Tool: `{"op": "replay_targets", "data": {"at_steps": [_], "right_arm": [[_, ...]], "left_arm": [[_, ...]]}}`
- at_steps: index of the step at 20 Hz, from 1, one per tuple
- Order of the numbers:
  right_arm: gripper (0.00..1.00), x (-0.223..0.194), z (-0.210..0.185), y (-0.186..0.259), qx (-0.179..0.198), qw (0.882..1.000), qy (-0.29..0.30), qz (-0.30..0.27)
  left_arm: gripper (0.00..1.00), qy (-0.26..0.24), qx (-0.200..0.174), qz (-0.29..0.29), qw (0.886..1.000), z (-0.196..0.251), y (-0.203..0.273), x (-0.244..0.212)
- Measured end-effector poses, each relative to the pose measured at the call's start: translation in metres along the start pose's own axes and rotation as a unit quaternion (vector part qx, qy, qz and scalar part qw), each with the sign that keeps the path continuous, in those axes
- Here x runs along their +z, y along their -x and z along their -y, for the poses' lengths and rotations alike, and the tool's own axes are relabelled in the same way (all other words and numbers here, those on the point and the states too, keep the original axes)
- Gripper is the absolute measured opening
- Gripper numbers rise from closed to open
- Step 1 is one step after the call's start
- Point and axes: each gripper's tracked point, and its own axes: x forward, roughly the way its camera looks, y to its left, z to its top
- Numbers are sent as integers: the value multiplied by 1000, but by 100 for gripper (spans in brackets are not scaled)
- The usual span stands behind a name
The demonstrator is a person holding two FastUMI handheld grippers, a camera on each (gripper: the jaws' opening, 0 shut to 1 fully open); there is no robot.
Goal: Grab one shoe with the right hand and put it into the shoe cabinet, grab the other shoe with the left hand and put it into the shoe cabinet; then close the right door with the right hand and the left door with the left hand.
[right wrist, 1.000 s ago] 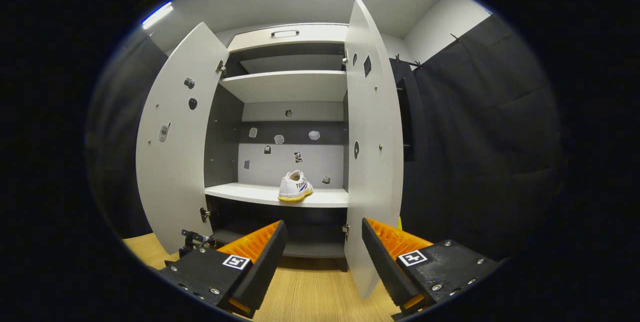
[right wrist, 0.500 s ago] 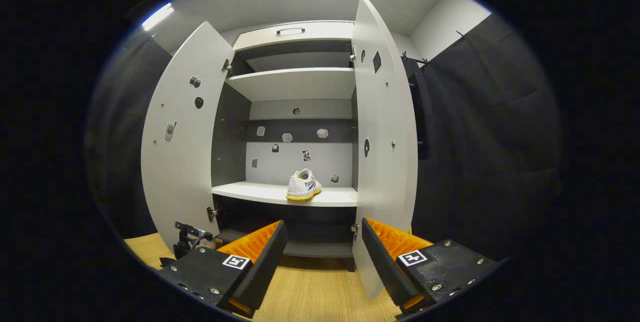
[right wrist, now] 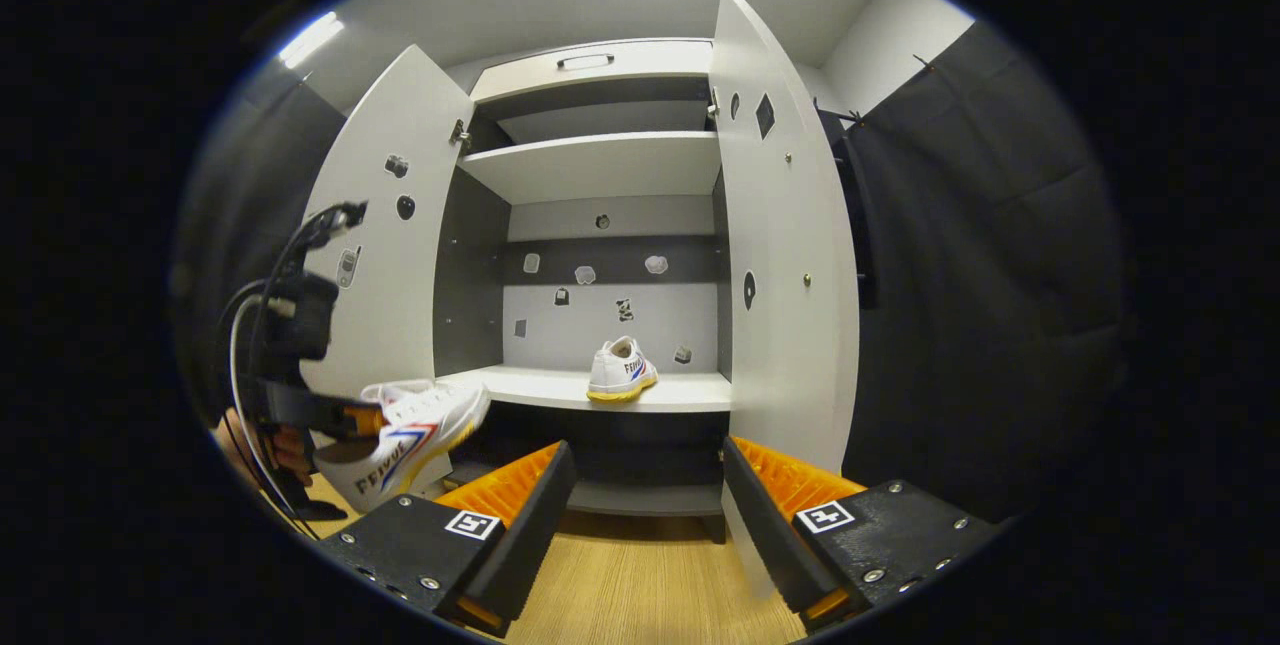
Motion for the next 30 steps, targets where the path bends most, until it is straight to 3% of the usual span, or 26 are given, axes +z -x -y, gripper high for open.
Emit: {"op": "replay_targets", "data": {"at_steps": [3, 7, 13, 21, 24, 25, 29, 30], "right_arm": [[92, 0, -1, 0, 2, 1000, -7, 1], [92, 5, 5, 4, -6, 1000, 0, 6], [92, 6, 20, 2, -30, 999, 12, 3], [92, 4, 30, 0, -44, 999, 17, 1], [92, 0, 31, -4, -41, 999, 15, -6], [92, -1, 31, -5, -39, 999, 13, -8], [92, 0, 29, -5, -37, 999, 17, -5], [92, -1, 28, -5, -37, 999, 20, -6]], "left_arm": [[9, 5, -9, 21, 1000, 15, -44, 44], [9, -5, -2, 4, 1000, 29, -136, 81], [9, -28, 5, -85, 996, 45, -229, 62], [10, -18, 54, -160, 985, 17, -266, 14], [11, -4, 50, -168, 984, 19, -265, 12], [13, -1, 44, -167, 985, 22, -264, 13], [41, 3, 66, -162, 985, 18, -258, 16], [54, -1, 68, -162, 984, 16, -257, 16]]}}
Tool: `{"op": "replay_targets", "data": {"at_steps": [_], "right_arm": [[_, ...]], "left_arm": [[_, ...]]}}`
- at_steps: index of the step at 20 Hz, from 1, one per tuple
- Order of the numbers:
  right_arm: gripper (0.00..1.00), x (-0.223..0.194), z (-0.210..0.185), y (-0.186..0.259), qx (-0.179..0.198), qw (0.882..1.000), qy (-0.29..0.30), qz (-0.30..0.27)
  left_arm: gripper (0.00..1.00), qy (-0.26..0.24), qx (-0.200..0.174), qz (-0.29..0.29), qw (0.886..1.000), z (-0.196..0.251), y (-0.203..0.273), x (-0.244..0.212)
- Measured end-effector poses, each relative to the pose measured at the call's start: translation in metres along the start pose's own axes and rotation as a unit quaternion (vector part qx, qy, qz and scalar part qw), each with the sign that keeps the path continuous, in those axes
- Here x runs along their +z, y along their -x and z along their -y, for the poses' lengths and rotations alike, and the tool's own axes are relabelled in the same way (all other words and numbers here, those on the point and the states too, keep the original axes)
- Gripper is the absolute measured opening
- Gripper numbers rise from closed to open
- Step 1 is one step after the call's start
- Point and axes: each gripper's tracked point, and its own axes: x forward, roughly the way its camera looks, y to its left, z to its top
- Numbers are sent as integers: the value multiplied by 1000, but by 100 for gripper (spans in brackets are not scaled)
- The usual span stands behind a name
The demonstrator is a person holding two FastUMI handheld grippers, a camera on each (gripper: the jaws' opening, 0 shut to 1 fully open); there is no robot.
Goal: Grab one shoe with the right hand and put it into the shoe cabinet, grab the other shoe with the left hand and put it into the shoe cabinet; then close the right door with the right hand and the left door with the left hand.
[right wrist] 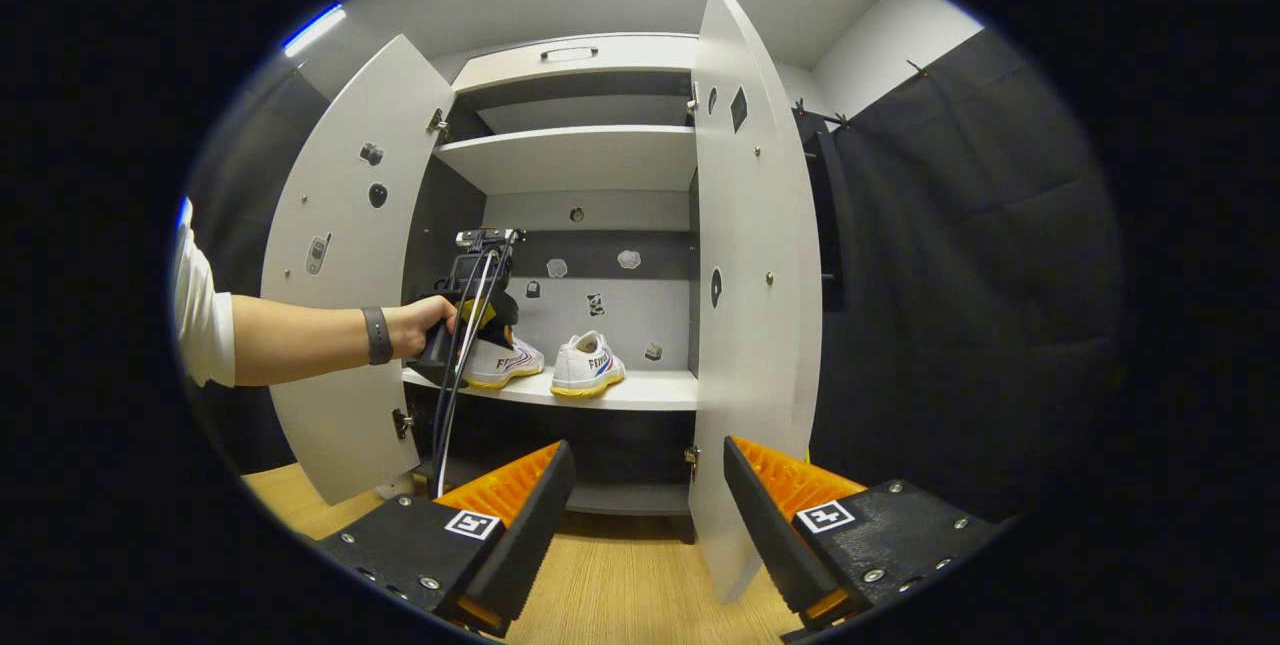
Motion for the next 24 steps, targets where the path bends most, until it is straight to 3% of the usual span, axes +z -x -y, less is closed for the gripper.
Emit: {"op": "replay_targets", "data": {"at_steps": [2, 3, 6, 8, 11, 19, 24], "right_arm": [[92, -1, 0, 0, 2, 1000, -1, 0], [92, -2, -1, -1, 3, 1000, -5, -1], [92, -2, -5, -3, 9, 1000, -15, -2], [92, -1, -9, -3, 14, 1000, -17, -1], [92, 1, -14, -5, 23, 1000, -21, 1], [92, 2, -24, -3, 37, 999, -20, 3], [92, 3, -34, 0, 52, 998, -24, 4]], "left_arm": [[71, -7, -3, 8, 1000, -1, 6, 4], [70, -15, -7, 13, 1000, -2, 10, 6], [93, -33, -16, 31, 999, -4, 29, 9], [97, -37, -29, 51, 998, -3, 45, 12], [98, -35, -51, 90, 994, -2, 81, 21], [99, -31, -108, 211, 971, -6, 209, 41], [97, -14, -124, 255, 959, -20, 272, 11]]}}
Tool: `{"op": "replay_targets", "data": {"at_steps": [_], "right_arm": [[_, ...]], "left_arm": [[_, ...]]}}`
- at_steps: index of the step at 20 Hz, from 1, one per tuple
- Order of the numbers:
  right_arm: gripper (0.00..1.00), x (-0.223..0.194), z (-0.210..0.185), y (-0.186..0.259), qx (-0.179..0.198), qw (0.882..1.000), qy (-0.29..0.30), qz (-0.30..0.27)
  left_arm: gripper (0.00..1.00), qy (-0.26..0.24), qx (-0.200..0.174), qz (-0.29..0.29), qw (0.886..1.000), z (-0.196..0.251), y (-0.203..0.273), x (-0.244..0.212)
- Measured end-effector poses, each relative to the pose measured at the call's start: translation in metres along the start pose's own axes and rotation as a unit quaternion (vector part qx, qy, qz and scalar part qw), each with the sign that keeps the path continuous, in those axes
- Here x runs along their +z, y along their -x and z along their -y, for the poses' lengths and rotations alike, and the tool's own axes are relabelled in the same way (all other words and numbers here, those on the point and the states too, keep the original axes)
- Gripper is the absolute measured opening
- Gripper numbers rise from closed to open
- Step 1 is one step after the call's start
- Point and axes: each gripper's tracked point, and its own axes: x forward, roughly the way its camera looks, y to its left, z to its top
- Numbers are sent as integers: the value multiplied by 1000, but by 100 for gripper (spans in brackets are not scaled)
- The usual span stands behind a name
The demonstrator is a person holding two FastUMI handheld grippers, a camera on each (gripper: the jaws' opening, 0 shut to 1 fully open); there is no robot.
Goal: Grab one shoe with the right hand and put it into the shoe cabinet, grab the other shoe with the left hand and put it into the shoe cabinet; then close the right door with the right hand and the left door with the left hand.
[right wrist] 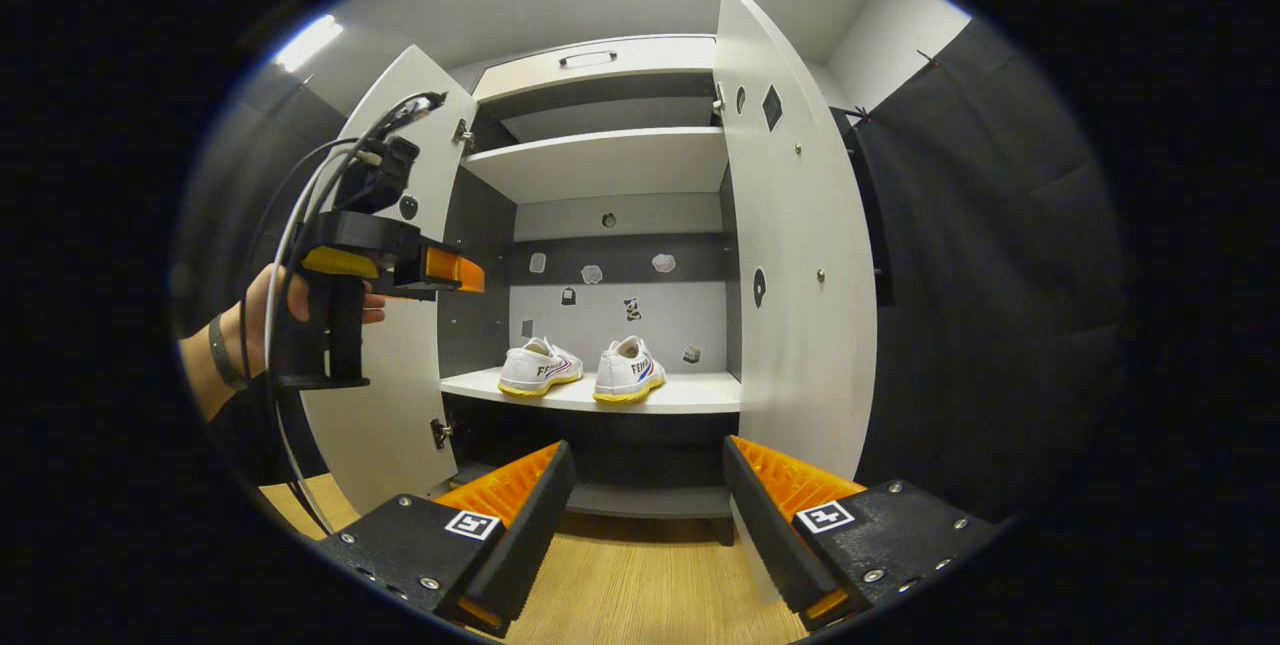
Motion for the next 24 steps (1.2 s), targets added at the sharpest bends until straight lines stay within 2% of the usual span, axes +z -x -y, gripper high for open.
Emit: {"op": "replay_targets", "data": {"at_steps": [6, 11, 15, 18, 21, 24], "right_arm": [[92, 2, -11, 7, 13, 1000, 1, 4], [92, 0, -9, 14, 6, 1000, -6, 5], [92, -1, -4, 20, 1, 1000, -20, 0], [92, 32, 32, 24, -33, 999, -3, 31], [92, 87, 93, 32, -82, 994, 29, 66], [92, 140, 157, 35, -128, 988, 33, 84]], "left_arm": [[97, 9, 15, 14, 1000, -7, 74, -48], [97, 59, 25, 7, 998, -8, 122, -91], [98, 31, 57, 15, 998, -20, 138, -102], [97, 26, 52, 20, 998, -14, 142, -104], [97, 23, 42, 11, 999, -5, 146, -113], [97, 20, 29, 7, 999, 2, 147, -117]]}}
